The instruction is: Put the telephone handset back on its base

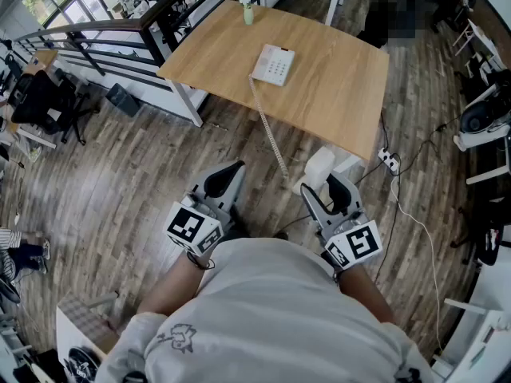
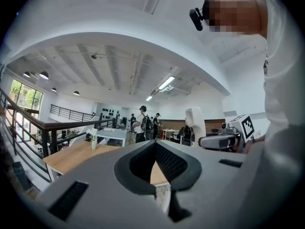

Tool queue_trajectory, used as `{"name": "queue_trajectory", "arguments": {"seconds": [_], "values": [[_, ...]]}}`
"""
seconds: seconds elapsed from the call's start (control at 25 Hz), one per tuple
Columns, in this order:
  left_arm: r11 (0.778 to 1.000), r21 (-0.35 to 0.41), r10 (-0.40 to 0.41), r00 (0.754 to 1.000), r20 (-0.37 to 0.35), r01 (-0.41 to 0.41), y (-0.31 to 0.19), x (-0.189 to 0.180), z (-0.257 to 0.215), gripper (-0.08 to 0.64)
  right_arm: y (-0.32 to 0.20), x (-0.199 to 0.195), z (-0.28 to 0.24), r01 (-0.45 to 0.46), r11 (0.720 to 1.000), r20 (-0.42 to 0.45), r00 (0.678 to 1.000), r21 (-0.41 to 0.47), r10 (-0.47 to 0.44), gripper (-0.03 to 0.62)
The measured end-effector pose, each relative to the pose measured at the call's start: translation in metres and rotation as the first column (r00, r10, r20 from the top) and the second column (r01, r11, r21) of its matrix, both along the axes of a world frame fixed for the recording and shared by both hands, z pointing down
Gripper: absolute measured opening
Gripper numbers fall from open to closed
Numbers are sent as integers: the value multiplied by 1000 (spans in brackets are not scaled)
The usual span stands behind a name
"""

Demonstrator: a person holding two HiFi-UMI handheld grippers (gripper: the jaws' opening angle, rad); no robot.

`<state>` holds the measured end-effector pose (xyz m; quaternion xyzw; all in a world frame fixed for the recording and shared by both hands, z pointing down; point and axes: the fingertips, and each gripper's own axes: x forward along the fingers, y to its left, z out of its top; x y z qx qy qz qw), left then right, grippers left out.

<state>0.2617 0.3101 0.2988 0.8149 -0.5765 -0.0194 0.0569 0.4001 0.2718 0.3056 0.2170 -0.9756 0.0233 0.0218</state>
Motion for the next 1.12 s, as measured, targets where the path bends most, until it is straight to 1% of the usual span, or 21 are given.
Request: {"name": "queue_trajectory", "arguments": {"seconds": [0.2, 0.36, 0.64, 0.84, 1.12], "values": [[1000, 3, 12, 1000, 5, -12, -15, -20, 1, 6, -12, -22, 2, 0, 1000, -2, 1000, -3, 0, 221], [1000, -2, 26, 1000, -12, -26, -26, -44, 4, 6, -23, -45, 6, -1, 1000, -9, 1000, -14, 1, 221], [998, -17, 52, 998, -30, -53, -47, -111, 13, 6, -43, -106, 6, -18, 1000, -11, 1000, -23, 18, 221], [995, -27, 91, 996, -26, -91, -61, -163, 9, 6, -56, -157, 2, -59, 998, -22, 998, -30, 59, 221], [989, -36, 139, 989, -48, -141, -69, -218, 16, 6, -65, -216, 7, -95, 994, -51, 994, -47, 93, 221]]}}
